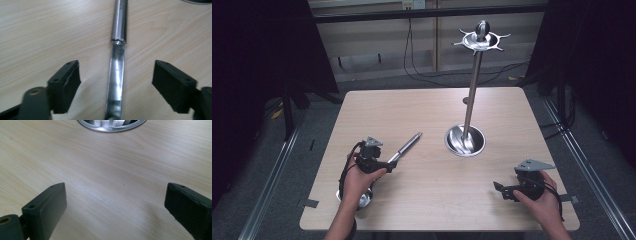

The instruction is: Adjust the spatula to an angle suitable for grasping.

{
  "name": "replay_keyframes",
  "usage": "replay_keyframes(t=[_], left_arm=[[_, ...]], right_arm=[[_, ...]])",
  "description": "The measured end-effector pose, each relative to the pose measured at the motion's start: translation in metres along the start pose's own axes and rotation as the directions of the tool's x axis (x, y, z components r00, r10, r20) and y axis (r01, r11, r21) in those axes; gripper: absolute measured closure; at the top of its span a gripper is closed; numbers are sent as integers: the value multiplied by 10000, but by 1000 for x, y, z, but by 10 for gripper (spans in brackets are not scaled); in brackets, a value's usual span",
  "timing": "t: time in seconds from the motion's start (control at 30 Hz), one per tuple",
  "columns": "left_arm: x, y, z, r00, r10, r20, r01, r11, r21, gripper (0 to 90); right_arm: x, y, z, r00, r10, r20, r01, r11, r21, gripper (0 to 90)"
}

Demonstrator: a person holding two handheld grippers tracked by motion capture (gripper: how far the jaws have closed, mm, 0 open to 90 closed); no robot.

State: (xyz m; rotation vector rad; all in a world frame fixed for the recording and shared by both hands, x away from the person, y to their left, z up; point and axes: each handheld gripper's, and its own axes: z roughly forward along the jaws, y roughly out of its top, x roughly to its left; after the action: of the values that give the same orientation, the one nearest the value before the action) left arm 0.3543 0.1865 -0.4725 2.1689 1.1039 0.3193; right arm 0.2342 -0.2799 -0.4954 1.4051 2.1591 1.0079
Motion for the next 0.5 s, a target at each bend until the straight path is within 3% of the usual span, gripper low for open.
replay_keyframes(t=[0.1, 0.23, 0.37, 0.5], left_arm=[[-2, 1, 3, 9999, -111, 31, 111, 9999, -114, 325], [-4, 4, 0, 9993, 366, -12, -366, 9991, 196, 421], [-3, 2, 0, 9997, 241, 38, -242, 9996, 110, 483], [3, 1, -5, 9997, 65, -218, -64, 10000, 37, 650]], right_arm=[[-1, -1, 0, 9999, -110, -54, 110, 9999, -10, 42], [0, 0, 2, 9997, -228, -116, 227, 9997, -71, 48], [1, 0, 3, 9997, -228, -126, 229, 9997, 17, 49], [1, 1, 4, 9996, -203, -187, 203, 9998, -42, 54]])
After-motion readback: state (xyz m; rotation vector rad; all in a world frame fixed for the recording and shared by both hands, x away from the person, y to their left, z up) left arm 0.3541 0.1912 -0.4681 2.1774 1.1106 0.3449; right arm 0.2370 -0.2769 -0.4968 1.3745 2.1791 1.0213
